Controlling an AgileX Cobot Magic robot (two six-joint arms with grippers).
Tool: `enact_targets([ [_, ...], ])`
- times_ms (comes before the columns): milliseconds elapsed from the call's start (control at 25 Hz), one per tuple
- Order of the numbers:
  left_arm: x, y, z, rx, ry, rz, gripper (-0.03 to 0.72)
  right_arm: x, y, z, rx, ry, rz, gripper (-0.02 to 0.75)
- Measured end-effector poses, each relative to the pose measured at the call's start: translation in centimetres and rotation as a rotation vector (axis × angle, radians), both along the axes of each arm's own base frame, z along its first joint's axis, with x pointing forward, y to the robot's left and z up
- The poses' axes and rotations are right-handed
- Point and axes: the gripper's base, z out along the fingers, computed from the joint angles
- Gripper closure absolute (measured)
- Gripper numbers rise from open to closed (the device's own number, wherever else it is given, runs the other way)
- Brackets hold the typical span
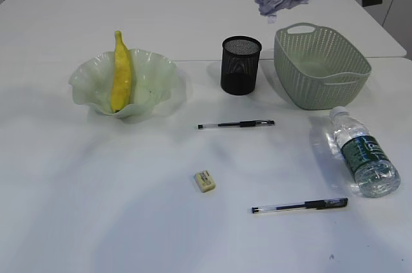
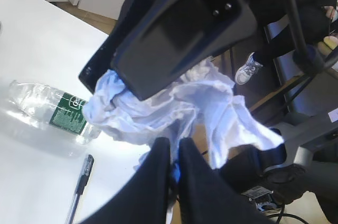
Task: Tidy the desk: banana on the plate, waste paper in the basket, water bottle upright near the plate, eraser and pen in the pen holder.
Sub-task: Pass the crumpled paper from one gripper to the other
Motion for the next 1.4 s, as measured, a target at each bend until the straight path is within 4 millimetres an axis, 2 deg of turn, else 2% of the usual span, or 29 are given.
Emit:
enact_targets([
  [200,0.0,0.0,0.0,0.001,-0.009,-0.003,0.683,-0.1,0.3,0.0,0.001,0.003,0.007,0.435],
  [400,-0.1,0.0,0.1,0.002,-0.011,-0.013,0.683,-0.5,2.2,-0.1,-0.01,-0.001,0.055,0.435],
  [560,-0.3,0.1,0.2,0.004,-0.011,-0.022,0.683,-0.5,2.3,-0.2,-0.013,-0.001,0.056,0.438],
  [880,-0.4,0.1,0.2,0.005,-0.01,-0.031,0.684,-0.5,2.3,-0.2,-0.017,-0.001,0.056,0.547],
  [1080,-0.4,0.0,0.2,0.003,-0.009,-0.033,0.684,-0.5,2.3,-0.2,-0.028,-0.031,0.067,0.664],
  [1400,-0.5,-0.2,0.7,-0.057,0.017,-0.03,0.683,-0.5,2.3,-0.2,-0.036,-0.057,0.078,0.684],
])
